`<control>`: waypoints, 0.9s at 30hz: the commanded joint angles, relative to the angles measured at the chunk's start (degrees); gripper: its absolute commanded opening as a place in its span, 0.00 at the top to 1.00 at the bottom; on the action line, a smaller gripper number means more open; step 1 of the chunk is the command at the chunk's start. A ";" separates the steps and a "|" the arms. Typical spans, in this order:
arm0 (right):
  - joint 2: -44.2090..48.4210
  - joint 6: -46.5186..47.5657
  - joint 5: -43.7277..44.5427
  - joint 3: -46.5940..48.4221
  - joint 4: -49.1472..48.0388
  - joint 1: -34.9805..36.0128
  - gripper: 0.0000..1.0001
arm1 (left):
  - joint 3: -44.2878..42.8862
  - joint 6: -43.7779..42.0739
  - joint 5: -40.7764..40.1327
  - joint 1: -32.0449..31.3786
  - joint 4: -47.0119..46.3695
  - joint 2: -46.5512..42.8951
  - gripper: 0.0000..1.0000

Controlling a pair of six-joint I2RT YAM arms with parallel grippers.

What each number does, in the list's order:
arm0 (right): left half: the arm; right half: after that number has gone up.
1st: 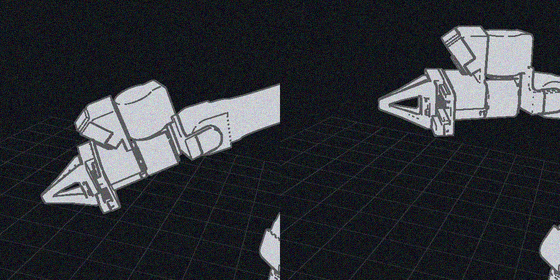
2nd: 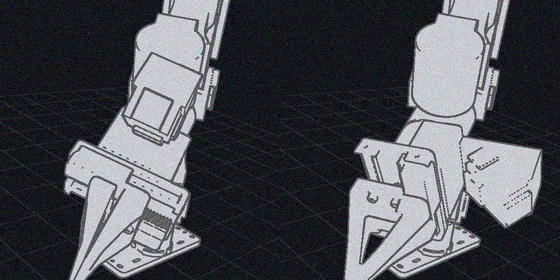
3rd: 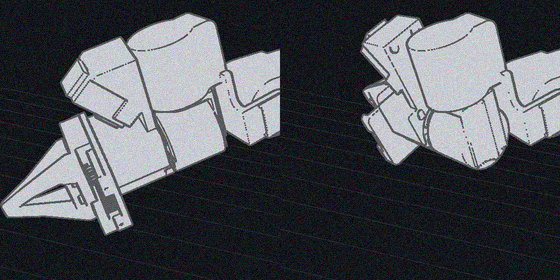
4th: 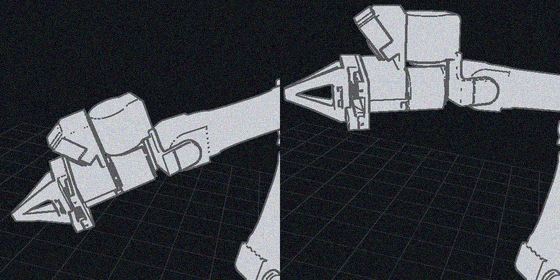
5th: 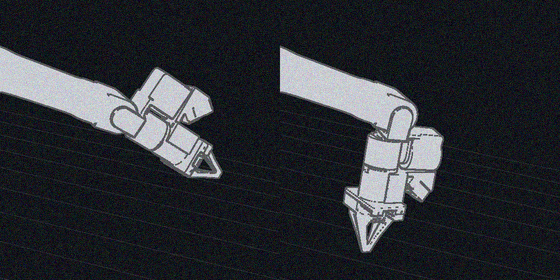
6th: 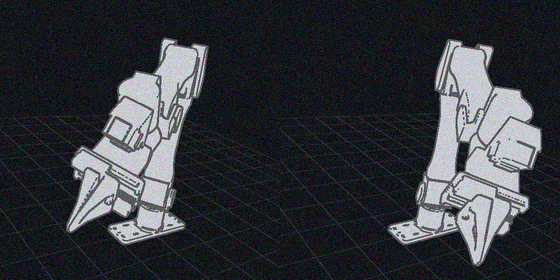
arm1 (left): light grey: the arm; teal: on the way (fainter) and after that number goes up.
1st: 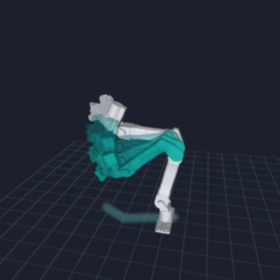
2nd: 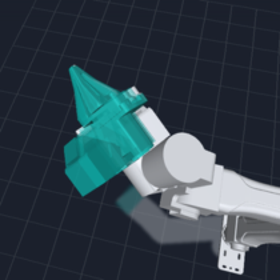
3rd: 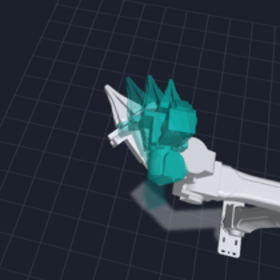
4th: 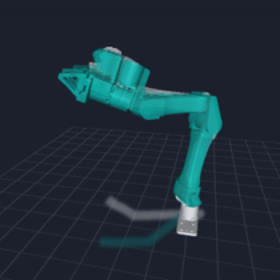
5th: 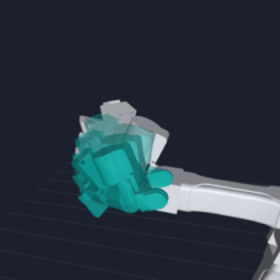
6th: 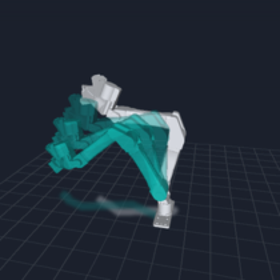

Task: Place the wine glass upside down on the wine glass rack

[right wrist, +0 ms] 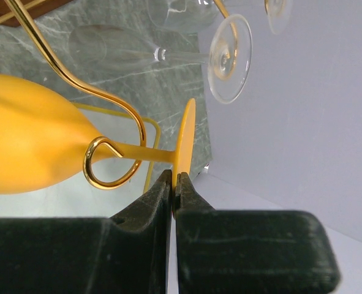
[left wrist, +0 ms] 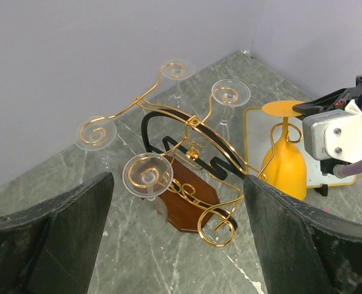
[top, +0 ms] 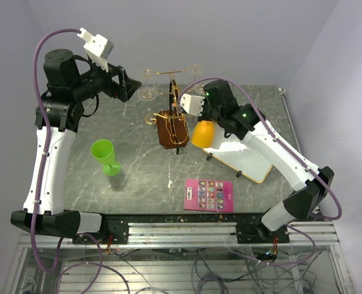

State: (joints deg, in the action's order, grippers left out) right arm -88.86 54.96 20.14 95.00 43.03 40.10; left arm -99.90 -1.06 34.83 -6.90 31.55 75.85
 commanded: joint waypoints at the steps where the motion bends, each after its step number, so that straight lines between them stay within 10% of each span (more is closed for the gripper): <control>1: 1.41 0.96 0.65 0.49 1.92 0.15 1.00 | 0.44 0.01 1.64 0.39 -2.04 0.21 0.03; 27: 3.25 0.97 -3.68 2.42 5.75 0.11 1.00 | 1.72 -3.50 -1.78 0.39 -2.11 0.51 0.04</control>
State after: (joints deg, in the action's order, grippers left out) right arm -87.24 55.37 18.17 95.18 46.85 40.21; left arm -98.15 -3.68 33.56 -6.90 31.42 76.12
